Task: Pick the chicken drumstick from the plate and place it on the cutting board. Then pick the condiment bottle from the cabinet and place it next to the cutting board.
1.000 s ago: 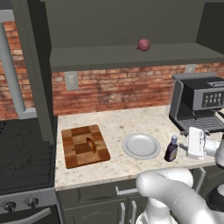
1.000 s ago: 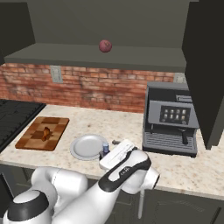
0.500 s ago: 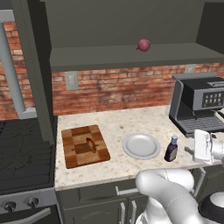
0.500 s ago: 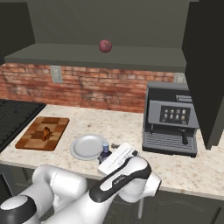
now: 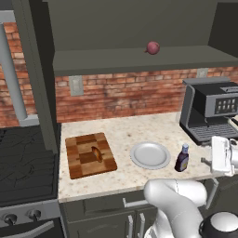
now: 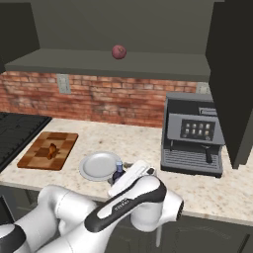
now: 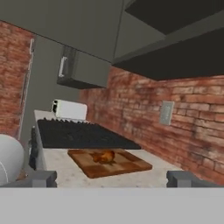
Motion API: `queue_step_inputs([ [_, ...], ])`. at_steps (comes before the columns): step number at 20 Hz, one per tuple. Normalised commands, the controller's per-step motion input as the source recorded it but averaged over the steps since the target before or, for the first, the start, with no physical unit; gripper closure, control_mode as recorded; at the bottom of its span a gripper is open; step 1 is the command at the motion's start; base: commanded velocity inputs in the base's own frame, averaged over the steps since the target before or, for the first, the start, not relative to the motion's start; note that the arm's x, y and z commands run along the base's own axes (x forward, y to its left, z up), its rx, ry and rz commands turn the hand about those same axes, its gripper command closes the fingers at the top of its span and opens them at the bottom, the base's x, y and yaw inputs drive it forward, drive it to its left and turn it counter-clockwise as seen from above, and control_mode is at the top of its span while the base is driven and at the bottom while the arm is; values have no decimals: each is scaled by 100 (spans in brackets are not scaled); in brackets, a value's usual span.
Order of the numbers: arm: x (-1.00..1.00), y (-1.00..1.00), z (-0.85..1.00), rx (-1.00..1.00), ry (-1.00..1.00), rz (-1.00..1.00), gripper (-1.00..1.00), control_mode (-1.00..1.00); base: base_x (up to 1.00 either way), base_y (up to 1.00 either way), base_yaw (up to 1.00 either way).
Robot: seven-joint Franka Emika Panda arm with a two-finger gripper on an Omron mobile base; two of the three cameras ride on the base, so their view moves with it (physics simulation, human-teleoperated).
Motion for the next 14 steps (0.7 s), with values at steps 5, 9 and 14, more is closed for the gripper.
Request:
queue_step_inputs([
  [5, -24, 0, 33, -17, 0, 0, -100, -100, 0, 0, 0],
  [9, -29, 0, 7, -23, -8, 0, -100, -100, 0, 0, 0],
  [14, -30, 0, 0, -32, -15, 0, -100, -100, 0, 0, 0],
])
